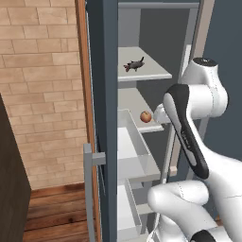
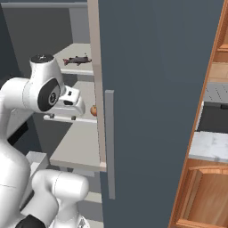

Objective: Take the broccoli, fish, and peach from the freezer and place them in the bowl on the counter.

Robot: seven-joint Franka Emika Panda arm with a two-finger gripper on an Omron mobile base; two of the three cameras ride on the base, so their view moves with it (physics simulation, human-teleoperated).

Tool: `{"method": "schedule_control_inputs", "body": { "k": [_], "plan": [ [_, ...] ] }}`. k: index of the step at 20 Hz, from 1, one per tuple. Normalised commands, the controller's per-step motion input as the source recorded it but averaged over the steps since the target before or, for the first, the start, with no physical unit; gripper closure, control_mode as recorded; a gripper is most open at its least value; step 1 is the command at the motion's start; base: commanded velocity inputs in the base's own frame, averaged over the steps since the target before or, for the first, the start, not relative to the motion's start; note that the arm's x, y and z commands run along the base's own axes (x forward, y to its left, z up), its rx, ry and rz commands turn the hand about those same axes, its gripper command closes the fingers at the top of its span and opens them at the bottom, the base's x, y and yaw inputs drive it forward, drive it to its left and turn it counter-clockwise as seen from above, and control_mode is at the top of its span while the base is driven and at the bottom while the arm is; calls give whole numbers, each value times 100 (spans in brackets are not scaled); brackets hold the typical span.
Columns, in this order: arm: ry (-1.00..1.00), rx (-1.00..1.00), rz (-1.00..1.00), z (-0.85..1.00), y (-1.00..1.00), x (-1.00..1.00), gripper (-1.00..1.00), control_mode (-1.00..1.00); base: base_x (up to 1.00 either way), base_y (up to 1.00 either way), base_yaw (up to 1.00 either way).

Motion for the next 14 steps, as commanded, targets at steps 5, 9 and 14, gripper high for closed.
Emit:
{"method": "schedule_control_inputs", "body": {
  "k": [5, 9, 14],
  "plan": [
    [0, 0, 0, 3, 0, -93, -100, -100, 0, 0, 0],
    [0, 0, 0, 8, 0, -29, -100, -100, 0, 0, 0],
    [0, 0, 0, 4, 0, 0, -100, 100, 0, 0, -1]
  ]
}}
